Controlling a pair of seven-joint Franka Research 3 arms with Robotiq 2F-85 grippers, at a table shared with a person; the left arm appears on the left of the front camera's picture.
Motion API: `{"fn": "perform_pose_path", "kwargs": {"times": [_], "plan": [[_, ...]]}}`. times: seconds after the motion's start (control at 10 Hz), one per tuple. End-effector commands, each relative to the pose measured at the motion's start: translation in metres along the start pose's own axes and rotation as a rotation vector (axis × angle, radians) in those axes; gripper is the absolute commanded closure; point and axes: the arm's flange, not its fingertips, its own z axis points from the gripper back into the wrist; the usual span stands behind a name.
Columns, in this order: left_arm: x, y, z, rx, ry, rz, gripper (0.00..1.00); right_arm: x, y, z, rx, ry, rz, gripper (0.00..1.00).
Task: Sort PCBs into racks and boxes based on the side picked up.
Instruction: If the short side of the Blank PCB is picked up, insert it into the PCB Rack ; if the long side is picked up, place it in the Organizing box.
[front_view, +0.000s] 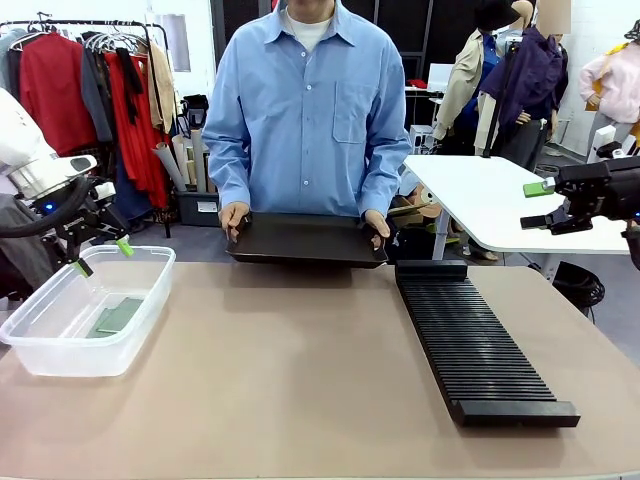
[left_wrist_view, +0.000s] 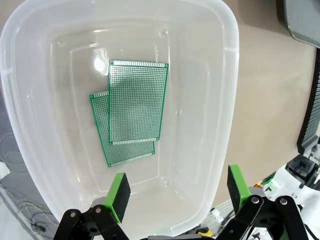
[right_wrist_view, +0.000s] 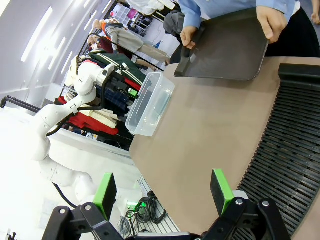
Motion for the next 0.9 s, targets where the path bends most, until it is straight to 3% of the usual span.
{"fn": "perform_pose_path", "kwargs": {"times": [0.0,0.3,0.5,0.8], "plan": [[0.001,0.001,0.003,-0.013,0.003,-0.013,0.0,0.002,0.002,0.001,0.008,-0.003,0.006,0.0],[0.0,0.0,0.0,0.0,0.0,0.0,0.0,0.002,0.002,0.001,0.008,-0.003,0.006,0.0],[-0.021,-0.002,0.025,-0.13,-0.069,-0.029,0.0,0.002,0.002,0.001,0.008,-0.003,0.006,0.0],[-0.049,-0.012,0.058,-0.228,-0.132,-0.082,0.0,0.002,0.002,0.001,0.008,-0.003,0.006,0.0]]}}
